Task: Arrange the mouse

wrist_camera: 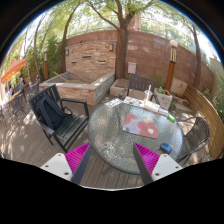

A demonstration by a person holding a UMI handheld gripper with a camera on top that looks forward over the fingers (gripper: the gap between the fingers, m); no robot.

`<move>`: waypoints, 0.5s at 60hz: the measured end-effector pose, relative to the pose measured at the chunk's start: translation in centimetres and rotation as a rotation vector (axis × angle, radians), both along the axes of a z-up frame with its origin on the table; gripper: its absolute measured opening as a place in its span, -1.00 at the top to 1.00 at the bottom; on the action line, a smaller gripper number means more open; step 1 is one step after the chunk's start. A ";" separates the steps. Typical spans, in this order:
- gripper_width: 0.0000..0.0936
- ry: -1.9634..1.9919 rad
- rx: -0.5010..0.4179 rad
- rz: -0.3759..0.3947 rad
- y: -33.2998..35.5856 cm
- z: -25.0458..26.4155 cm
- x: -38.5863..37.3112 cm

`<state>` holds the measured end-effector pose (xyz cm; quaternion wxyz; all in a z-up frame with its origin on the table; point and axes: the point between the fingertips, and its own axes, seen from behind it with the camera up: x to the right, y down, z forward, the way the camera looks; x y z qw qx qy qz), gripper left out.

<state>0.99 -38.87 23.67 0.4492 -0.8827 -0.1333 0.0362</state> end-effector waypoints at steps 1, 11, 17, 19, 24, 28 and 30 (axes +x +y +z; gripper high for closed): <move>-0.82 -0.001 -0.001 -0.002 -0.3 -0.2 0.2; -0.82 -0.001 -0.049 -0.047 -1.3 -3.6 3.6; -0.81 -0.010 -0.112 -0.093 -1.7 -7.5 7.2; -0.82 -0.017 -0.132 -0.113 -1.6 -9.1 8.6; -0.82 -0.033 -0.173 -0.162 -1.6 -12.5 13.4; -0.82 -0.040 -0.184 -0.210 -0.1 -15.0 17.4; -0.82 -0.054 -0.192 -0.239 1.9 -15.5 19.2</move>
